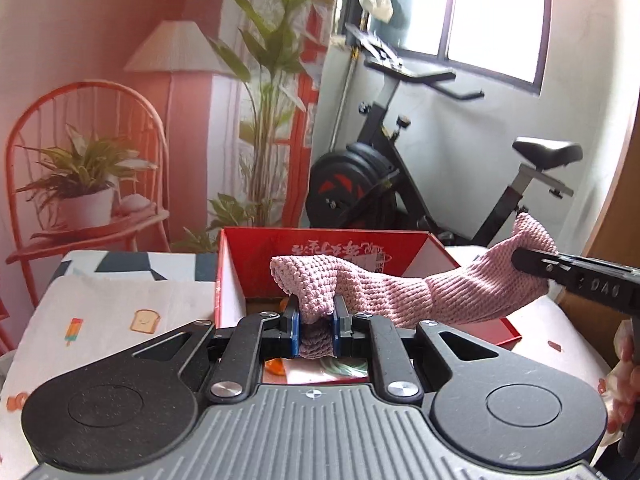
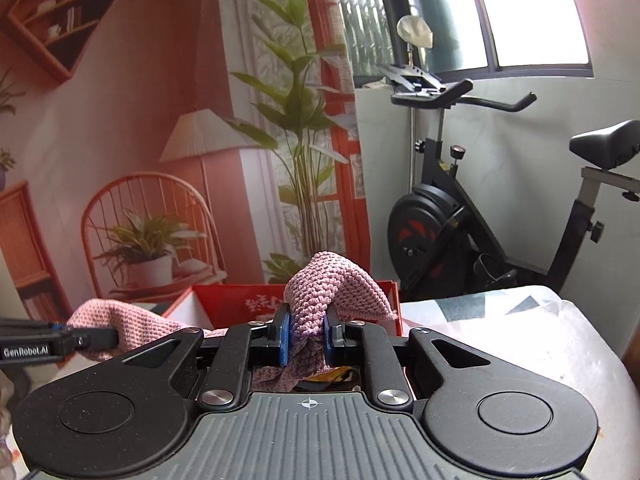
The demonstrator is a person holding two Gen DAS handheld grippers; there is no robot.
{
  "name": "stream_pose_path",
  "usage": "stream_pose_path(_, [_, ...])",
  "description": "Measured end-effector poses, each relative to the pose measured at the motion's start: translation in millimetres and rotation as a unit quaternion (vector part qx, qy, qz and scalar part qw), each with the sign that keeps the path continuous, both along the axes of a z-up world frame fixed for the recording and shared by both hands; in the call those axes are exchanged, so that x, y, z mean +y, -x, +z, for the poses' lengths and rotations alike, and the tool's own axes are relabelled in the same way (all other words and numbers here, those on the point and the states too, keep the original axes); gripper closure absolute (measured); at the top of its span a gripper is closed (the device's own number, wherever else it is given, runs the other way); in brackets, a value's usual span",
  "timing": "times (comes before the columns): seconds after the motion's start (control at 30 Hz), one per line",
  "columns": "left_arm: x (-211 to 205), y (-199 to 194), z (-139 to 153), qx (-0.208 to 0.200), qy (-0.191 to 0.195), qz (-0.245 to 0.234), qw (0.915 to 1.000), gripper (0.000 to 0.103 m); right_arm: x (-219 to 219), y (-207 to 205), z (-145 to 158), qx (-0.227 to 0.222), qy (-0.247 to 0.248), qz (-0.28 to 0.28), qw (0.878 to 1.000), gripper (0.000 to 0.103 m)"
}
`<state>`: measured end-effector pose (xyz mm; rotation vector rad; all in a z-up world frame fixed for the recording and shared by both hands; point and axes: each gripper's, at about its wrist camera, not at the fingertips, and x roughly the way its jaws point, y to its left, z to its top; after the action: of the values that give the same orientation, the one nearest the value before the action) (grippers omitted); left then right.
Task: Organize soft objects
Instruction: 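Lift the pink cloth with both grippers and carry it over the red box, then open both grippers to drop the pink cloth into the red box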
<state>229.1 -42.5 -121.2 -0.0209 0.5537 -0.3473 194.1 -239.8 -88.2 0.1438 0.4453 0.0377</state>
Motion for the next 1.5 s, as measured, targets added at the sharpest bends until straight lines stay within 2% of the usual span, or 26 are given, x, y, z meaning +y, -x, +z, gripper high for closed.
stream_pose_path(0.17, [-13.9, -35.2, -16.3, 0.060, -0.030, -0.008, 0.9977, 0.088, 0.9, -38.0, -28.7, 0.071, -0.010, 0.002, 0.997, 0.089])
stream_pose_path(0.37, [-22.3, -56.5, -40.7, 0.105, -0.069, -0.023, 0.9918, 0.087, 3.3, -62.4, -65.5, 0.155, -0.068, -0.005, 0.986, 0.089])
stream_pose_path(0.53, [-27.2, -65.2, -51.3, 0.122, -0.072, -0.026, 0.9896, 0.087, 17.5, -72.5, -82.4, 0.182, -0.057, -0.003, 0.982, 0.089])
stream_pose_path(0.7, [-27.5, -67.2, -54.4, 0.127, -0.069, -0.024, 0.9892, 0.083, 20.8, -71.9, -84.2, 0.183, -0.043, -0.007, 0.982, 0.087])
stream_pose_path(0.73, [-26.8, -66.0, -53.1, 0.122, -0.069, -0.024, 0.9898, 0.074, 22.1, -70.7, -82.6, 0.180, -0.032, -0.005, 0.983, 0.083])
stream_pose_path(0.77, [-25.6, -64.9, -51.2, 0.118, -0.067, -0.025, 0.9904, 0.059, 24.8, -68.5, -81.1, 0.176, -0.014, -0.006, 0.984, 0.078])
stream_pose_path(0.8, [-23.8, -62.7, -48.4, 0.112, -0.062, -0.028, 0.9914, 0.052, 26.9, -67.5, -78.4, 0.169, 0.004, -0.008, 0.986, 0.075])
stream_pose_path(0.83, [-22.2, -59.5, -44.9, 0.105, -0.056, -0.030, 0.9924, 0.042, 28.3, -64.1, -75.8, 0.161, 0.018, -0.010, 0.987, 0.068])
stream_pose_path(0.9, [-18.8, -52.3, -38.0, 0.094, -0.048, -0.033, 0.9939, 0.038, 27.6, -55.8, -68.8, 0.145, 0.029, -0.012, 0.989, 0.053])
stream_pose_path(0.93, [-16.9, -48.1, -34.8, 0.090, -0.046, -0.032, 0.9944, 0.034, 27.4, -50.8, -65.1, 0.137, 0.032, -0.015, 0.990, 0.042])
stream_pose_path(0.97, [-14.6, -43.1, -31.5, 0.086, -0.045, -0.030, 0.9948, 0.028, 27.4, -44.8, -61.5, 0.128, 0.032, -0.016, 0.991, 0.035])
stream_pose_path(1.07, [-3.3, -23.2, -21.4, 0.069, -0.035, -0.021, 0.9968, 0.013, 28.1, -25.7, -52.5, 0.109, 0.026, -0.012, 0.994, 0.023])
stream_pose_path(1.1, [0.3, -16.5, -18.4, 0.065, -0.030, -0.020, 0.9973, 0.011, 28.2, -19.1, -49.6, 0.104, 0.024, -0.011, 0.994, 0.013])
stream_pose_path(1.17, [8.3, -2.4, -14.6, 0.059, -0.024, -0.015, 0.9979, 0.008, 29.3, -4.6, -46.4, 0.092, 0.021, -0.008, 0.996, 0.004])
stream_pose_path(1.3, [26.1, 24.8, -16.0, 0.057, -0.013, -0.013, 0.9982, 0.006, 34.7, 25.3, -48.3, 0.077, 0.017, -0.002, 0.997, 0.001])
stream_pose_path(1.5, [52.6, 57.2, -42.9, 0.069, -0.004, 0.005, 0.9976, 0.006, 45.5, 59.5, -69.7, 0.082, 0.005, 0.002, 0.997, 0.001])
